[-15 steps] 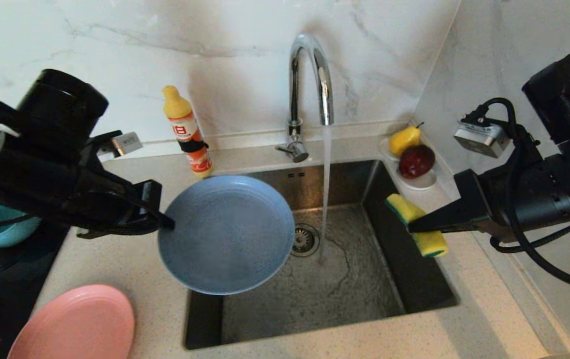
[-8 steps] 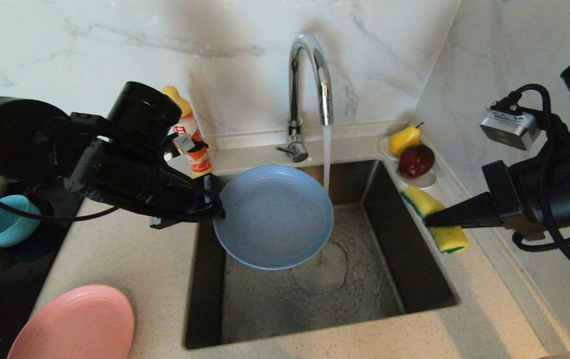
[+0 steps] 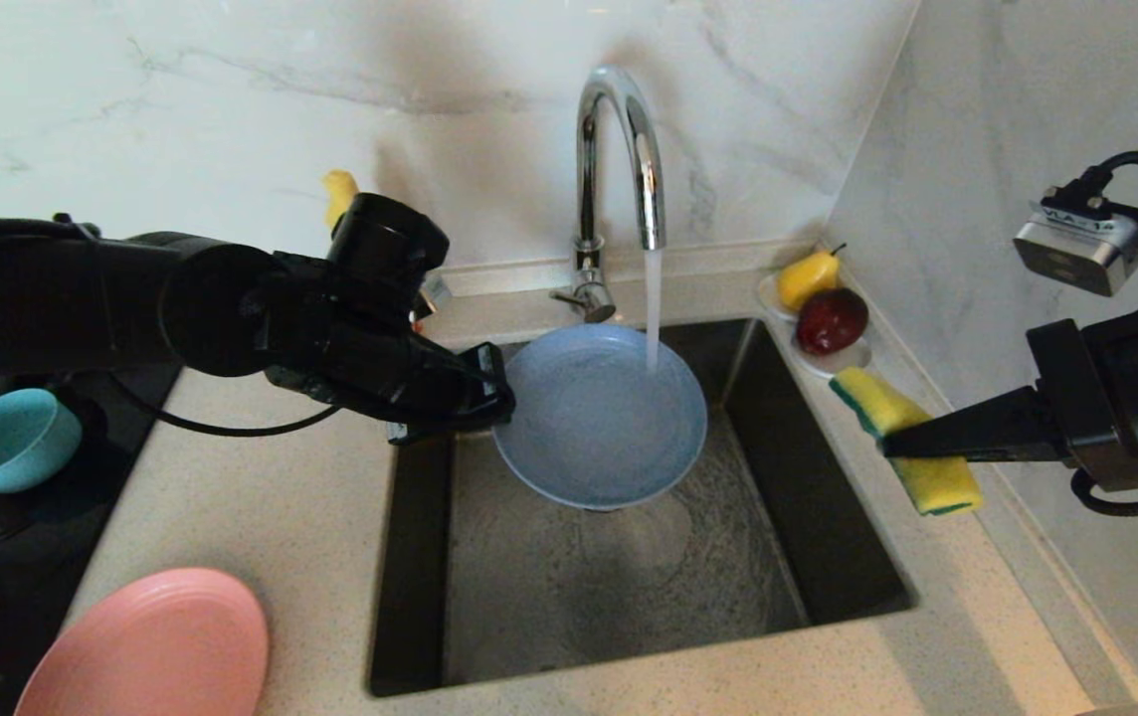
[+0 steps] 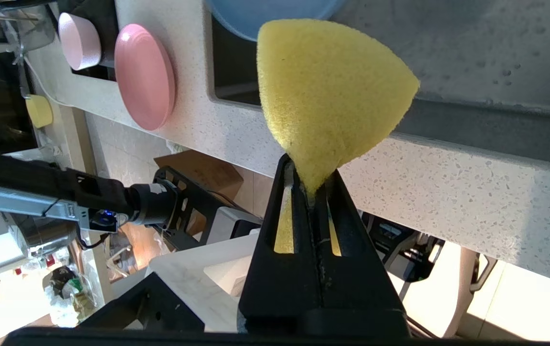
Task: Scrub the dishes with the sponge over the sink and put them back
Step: Wash the plate
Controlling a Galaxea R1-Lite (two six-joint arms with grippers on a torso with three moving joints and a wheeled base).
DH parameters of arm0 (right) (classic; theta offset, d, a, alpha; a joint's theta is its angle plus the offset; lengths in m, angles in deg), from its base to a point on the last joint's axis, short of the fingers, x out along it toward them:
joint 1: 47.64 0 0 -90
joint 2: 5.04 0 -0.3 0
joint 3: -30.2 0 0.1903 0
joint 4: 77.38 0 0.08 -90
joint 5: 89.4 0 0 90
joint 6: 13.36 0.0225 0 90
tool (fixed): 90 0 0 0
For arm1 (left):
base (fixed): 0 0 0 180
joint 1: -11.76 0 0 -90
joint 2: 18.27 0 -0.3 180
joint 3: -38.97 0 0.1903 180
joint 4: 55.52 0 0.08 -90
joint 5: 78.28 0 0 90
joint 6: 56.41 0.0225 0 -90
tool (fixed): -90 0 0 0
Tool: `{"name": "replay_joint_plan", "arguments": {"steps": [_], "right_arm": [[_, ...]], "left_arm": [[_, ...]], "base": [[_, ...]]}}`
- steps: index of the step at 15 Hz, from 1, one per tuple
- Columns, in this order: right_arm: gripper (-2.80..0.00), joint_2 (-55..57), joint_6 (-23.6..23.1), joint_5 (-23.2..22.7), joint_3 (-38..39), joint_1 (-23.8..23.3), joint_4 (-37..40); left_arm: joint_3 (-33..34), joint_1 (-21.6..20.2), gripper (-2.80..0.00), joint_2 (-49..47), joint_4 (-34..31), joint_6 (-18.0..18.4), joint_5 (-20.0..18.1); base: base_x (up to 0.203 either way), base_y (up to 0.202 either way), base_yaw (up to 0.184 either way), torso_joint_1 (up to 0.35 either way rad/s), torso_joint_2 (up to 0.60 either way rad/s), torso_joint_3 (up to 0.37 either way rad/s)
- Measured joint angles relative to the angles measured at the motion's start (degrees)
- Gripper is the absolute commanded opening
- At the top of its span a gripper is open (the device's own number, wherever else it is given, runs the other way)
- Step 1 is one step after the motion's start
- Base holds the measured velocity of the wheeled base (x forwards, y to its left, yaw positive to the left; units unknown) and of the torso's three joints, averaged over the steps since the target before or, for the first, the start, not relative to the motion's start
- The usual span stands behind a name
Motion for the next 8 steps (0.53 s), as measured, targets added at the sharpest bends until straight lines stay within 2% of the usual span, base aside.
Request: {"name": "replay_joint_plan", "arguments": {"steps": [8], "right_arm": [[-2.8, -1.1, -0.1, 0.0, 0.8, 0.0, -0.2]], "left_arm": [[-5.4, 3.7, -2.8, -7.4, 0.0, -1.1, 0.0]], "base": [[0.0, 0.0, 0.0, 0.0, 0.0, 0.0]]}}
